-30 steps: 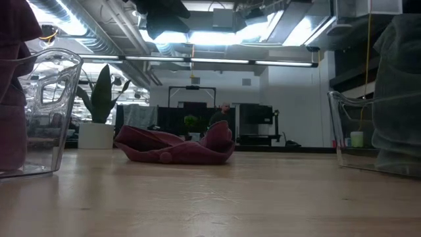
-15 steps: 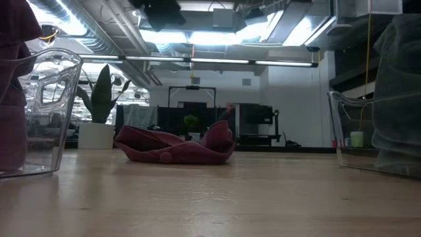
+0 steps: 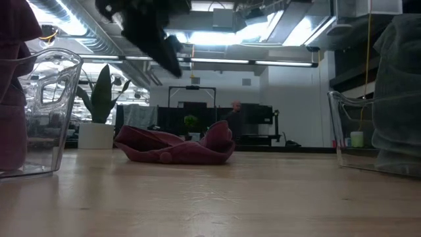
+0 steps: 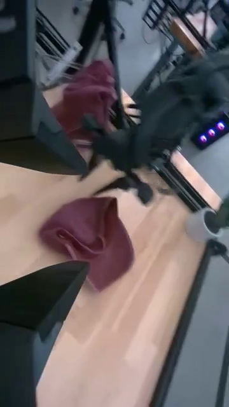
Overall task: Pick & Place hat
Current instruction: Put the red cap into the left transparent bin
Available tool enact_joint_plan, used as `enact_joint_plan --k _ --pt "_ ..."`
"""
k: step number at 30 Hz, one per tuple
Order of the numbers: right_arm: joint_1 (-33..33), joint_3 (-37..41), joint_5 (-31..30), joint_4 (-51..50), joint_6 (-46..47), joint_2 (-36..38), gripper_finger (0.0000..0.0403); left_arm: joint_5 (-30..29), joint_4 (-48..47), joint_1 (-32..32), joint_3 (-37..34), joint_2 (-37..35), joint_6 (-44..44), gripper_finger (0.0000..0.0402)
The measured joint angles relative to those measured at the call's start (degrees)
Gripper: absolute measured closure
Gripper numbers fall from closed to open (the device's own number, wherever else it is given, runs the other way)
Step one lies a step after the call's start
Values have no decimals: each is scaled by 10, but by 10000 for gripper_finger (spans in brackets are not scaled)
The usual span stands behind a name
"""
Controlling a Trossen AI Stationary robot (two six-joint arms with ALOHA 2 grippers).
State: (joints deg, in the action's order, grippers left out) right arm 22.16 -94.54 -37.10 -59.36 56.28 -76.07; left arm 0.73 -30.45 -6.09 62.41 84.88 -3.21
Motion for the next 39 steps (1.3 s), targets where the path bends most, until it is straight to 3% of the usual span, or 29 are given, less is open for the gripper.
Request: enact_joint_plan --k 6,16,22,30,39 --pt "-41 0 -25 -2 -16 0 170 -2 3 -30 0 71 -3 235" --pt "-79 0 -17 -1 -67 0 170 -12 20 -52 4 156 -29 235" --pt "-85 0 -7 -1 -90 0 170 -67 72 -45 2 163 -25 235" --pt "-84 0 -6 0 -104 0 170 -94 -4 -36 35 157 -18 235" --pt "-91 0 -7 0 -107 0 170 -104 -8 -32 69 144 -16 235"
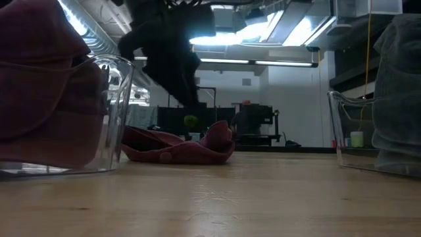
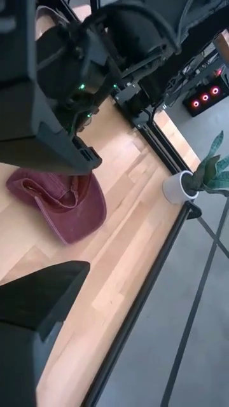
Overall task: Pick & Place hat
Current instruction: Put the red cap into the left transparent bin
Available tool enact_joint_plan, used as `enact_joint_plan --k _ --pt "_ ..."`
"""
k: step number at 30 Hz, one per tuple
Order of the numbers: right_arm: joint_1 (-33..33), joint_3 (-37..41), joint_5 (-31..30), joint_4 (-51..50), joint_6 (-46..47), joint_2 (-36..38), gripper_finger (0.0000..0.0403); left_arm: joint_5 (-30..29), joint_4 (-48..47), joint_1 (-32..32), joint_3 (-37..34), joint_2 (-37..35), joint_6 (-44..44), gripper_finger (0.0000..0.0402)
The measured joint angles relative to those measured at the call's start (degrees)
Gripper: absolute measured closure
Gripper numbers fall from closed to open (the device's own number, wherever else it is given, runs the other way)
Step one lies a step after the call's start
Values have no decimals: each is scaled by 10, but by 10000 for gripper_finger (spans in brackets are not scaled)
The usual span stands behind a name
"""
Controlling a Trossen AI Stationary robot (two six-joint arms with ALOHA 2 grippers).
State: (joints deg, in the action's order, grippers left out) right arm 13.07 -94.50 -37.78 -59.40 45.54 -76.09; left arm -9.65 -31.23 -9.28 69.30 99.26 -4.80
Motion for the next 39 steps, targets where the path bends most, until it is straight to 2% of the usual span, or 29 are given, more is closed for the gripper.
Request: enact_joint_plan --k 5,9,12,15,20,30,39 --pt "-1 0 14 0 -8 0 170 1 -3 3 20 0 31 235" --pt "-1 0 16 0 -6 0 170 7 -5 10 23 0 139 235" --pt "-1 0 16 0 -6 0 170 38 -5 16 23 0 232 235" --pt "-1 0 16 0 -8 0 170 52 -9 16 23 0 283 235" --pt "-2 0 16 0 -8 0 170 35 -47 10 23 0 283 235" --pt "-5 0 21 8 -8 0 170 42 -61 13 23 0 369 235" --pt "-5 0 29 20 -27 0 170 36 -67 3 22 18 361 235"
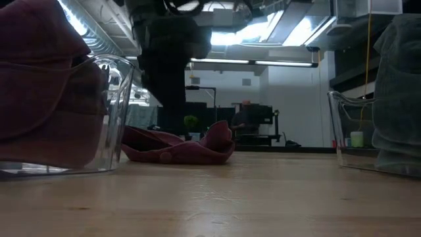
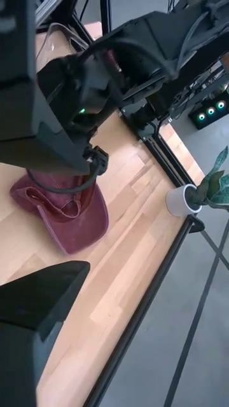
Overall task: Pick & Place hat
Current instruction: Put the red cap into the left transparent bin
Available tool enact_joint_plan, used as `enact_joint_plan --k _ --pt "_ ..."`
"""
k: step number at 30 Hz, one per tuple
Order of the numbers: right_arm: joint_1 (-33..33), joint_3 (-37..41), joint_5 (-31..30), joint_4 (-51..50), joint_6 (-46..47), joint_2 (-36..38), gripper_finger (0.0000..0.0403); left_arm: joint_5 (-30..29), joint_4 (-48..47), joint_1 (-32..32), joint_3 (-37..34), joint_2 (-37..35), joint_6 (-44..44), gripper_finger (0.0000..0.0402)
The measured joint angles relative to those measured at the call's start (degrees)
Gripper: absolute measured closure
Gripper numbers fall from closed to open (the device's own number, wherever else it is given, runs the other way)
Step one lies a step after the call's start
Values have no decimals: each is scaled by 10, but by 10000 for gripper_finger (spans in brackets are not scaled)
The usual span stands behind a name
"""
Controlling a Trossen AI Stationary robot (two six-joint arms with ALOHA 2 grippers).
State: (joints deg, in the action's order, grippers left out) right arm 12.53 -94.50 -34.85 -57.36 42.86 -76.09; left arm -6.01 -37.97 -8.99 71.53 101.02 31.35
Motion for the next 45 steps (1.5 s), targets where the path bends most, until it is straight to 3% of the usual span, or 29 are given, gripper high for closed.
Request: enact_joint_plan --k 16,30,42,45 --pt "0 0 15 -10 -31 0 170 29 1 -11 0 81 -72 235" --pt "0 0 15 -19 -46 0 170 -3 1 -17 2 112 -77 239" --pt "0 0 15 -23 -51 0 170 -19 9 -14 1 113 -67 371" --pt "0 0 15 -23 -58 0 170 -10 10 -13 1 113 -64 381"
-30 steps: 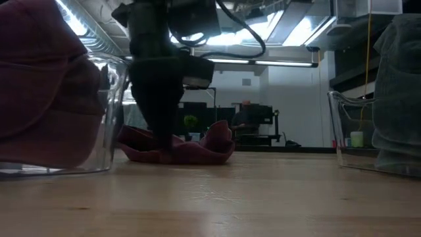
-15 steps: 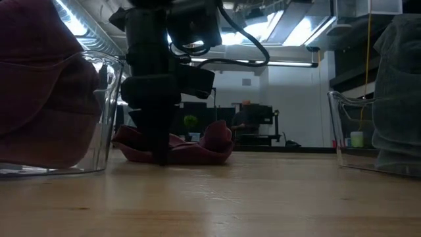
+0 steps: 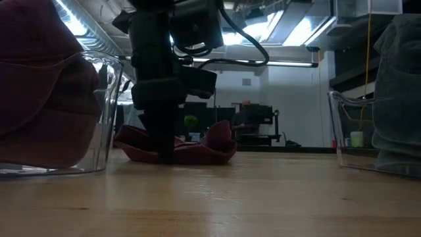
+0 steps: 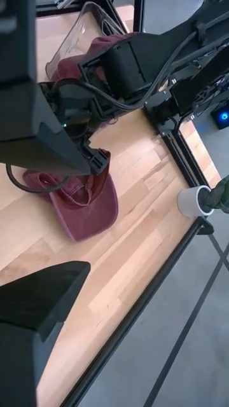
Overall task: Pick & Place hat
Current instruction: Put the red cap into the left transparent bin
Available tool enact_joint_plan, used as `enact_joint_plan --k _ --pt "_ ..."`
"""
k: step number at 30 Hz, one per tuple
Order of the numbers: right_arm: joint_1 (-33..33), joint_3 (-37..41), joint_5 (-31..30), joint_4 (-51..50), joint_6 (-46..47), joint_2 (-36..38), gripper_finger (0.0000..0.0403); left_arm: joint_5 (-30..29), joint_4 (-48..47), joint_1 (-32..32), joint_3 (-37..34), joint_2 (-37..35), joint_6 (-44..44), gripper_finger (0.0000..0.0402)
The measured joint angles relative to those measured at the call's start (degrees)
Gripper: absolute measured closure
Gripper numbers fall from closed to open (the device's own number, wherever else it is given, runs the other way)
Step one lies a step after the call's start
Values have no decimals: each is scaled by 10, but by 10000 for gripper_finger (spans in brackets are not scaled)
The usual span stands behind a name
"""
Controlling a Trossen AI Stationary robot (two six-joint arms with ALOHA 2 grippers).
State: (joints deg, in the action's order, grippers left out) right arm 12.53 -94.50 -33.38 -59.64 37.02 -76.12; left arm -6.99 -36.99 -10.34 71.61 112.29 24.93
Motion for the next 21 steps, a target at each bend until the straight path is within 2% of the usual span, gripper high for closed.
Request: enact_joint_plan --k 3,7,10,21 --pt "0 0 0 -2 -1 0 170 44 11 5 0 -3 7 381" --pt "-6 0 0 -23 0 0 170 149 28 16 -4 -13 14 381" --pt "-14 0 0 -41 0 0 170 205 40 27 -3 -37 28 381" --pt "-27 0 0 -59 0 0 170 292 46 65 -2 -141 83 381"
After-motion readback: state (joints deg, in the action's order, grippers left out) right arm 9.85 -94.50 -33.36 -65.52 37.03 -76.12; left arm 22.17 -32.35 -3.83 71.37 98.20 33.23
